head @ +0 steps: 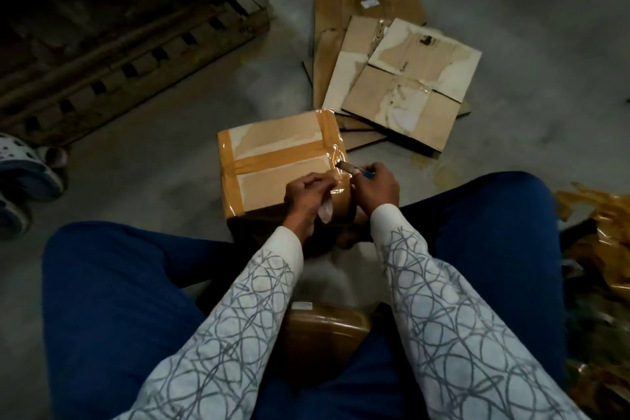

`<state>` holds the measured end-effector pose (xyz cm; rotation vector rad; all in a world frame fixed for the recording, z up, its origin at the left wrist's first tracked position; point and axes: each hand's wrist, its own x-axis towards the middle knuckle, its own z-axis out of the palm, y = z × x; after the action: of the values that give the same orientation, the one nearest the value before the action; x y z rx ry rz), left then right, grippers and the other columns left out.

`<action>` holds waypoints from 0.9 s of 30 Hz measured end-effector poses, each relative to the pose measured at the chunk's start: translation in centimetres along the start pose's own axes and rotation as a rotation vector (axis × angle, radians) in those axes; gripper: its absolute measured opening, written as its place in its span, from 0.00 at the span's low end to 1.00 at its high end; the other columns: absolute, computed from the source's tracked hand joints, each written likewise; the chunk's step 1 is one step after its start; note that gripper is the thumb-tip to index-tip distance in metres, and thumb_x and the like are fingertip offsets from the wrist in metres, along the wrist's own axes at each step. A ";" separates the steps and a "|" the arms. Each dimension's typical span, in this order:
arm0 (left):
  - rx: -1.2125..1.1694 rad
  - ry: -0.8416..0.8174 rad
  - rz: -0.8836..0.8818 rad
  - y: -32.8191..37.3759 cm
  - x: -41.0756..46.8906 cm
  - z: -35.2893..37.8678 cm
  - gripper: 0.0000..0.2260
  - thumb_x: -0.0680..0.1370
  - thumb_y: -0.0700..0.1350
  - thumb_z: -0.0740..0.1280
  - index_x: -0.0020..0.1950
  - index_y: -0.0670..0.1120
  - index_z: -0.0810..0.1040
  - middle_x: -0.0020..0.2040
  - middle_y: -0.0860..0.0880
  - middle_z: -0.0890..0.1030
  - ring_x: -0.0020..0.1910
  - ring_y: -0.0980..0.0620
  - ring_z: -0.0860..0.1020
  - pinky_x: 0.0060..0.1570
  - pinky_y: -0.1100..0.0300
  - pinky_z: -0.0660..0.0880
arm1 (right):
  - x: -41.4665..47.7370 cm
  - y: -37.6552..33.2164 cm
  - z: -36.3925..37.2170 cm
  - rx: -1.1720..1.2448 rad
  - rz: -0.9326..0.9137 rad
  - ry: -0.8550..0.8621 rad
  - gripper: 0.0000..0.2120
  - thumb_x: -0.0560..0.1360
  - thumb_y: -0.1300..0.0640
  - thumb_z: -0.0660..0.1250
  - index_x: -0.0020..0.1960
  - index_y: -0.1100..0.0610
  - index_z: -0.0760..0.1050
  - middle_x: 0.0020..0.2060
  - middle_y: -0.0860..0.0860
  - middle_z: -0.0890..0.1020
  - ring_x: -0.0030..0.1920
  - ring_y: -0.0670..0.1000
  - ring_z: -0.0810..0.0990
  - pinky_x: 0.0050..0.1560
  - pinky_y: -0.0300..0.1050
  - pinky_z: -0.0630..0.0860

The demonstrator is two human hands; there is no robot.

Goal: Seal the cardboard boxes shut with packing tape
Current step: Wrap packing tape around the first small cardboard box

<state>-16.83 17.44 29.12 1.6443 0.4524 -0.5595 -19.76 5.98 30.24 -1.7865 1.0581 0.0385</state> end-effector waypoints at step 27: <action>-0.034 -0.167 0.327 6.6 -8.0 -3.0 0.10 0.83 0.42 0.64 0.61 0.43 0.82 0.54 0.49 0.86 0.54 0.55 0.82 0.48 0.65 0.74 | -8.7 -3.2 -1.6 0.743 -0.219 0.023 0.03 0.72 0.53 0.77 0.45 0.48 0.84 0.48 0.51 0.86 0.54 0.55 0.84 0.58 0.60 0.81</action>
<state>-19.08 19.61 39.50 1.5830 0.0666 -0.4360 -23.65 10.63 37.44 -1.2075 0.7446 -0.4544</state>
